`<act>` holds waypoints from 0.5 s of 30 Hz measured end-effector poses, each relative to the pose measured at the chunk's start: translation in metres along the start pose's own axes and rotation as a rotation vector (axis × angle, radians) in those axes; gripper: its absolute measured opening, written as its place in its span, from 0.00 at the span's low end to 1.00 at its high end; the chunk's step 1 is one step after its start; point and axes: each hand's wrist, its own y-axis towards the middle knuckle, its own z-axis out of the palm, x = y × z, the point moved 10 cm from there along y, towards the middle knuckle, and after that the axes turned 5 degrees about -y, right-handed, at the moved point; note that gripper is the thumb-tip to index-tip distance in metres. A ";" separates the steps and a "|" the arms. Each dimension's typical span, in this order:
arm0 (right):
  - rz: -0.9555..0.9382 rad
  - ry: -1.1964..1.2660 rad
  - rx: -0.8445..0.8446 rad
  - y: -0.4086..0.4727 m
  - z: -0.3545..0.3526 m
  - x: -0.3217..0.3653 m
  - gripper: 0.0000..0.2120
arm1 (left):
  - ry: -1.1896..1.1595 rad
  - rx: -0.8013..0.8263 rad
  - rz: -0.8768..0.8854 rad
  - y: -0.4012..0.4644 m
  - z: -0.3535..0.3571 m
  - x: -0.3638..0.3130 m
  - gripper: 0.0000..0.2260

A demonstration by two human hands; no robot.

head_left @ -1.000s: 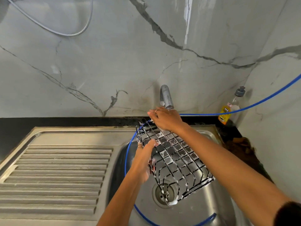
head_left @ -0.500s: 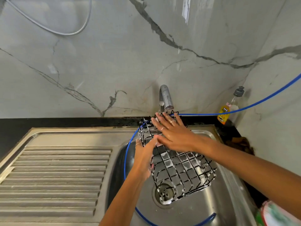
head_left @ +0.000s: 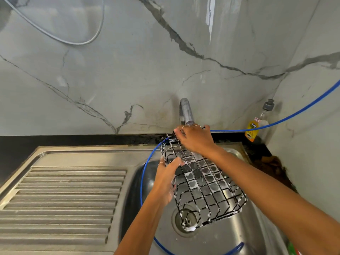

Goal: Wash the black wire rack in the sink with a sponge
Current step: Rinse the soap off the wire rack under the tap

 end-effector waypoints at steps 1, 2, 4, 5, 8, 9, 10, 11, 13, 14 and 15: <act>0.048 0.000 0.014 0.005 0.001 -0.002 0.24 | -0.020 -0.007 0.012 0.000 0.001 -0.001 0.36; 0.070 0.007 0.022 0.007 0.002 -0.002 0.24 | -0.044 -0.018 0.019 0.000 0.001 -0.002 0.37; 0.042 0.027 -0.009 0.008 0.002 0.003 0.24 | -0.077 -0.045 0.030 0.001 -0.001 -0.005 0.39; 0.010 0.039 -0.024 0.005 0.002 0.007 0.23 | -0.078 -0.051 0.040 0.002 -0.003 -0.007 0.41; -0.075 0.068 -0.045 -0.026 0.004 0.014 0.27 | -0.041 -0.087 0.069 0.004 -0.013 -0.016 0.44; -0.105 0.068 -0.050 -0.044 0.006 0.017 0.28 | -0.038 -0.098 0.074 0.005 -0.016 -0.019 0.43; -0.140 0.052 -0.048 -0.066 0.010 0.020 0.29 | -0.042 -0.102 0.083 0.005 -0.018 -0.022 0.42; -0.179 0.027 -0.047 -0.089 0.014 0.024 0.29 | -0.063 -0.100 0.090 0.007 -0.020 -0.024 0.40; -0.218 -0.009 -0.047 -0.132 0.025 0.027 0.29 | -0.086 -0.103 0.090 0.009 -0.022 -0.027 0.35; -0.202 0.004 -0.041 -0.147 0.029 0.025 0.28 | -0.066 -0.111 0.093 0.008 -0.022 -0.028 0.35; -0.160 0.041 -0.014 -0.157 0.034 0.020 0.28 | -0.044 -0.122 0.096 0.007 -0.021 -0.030 0.35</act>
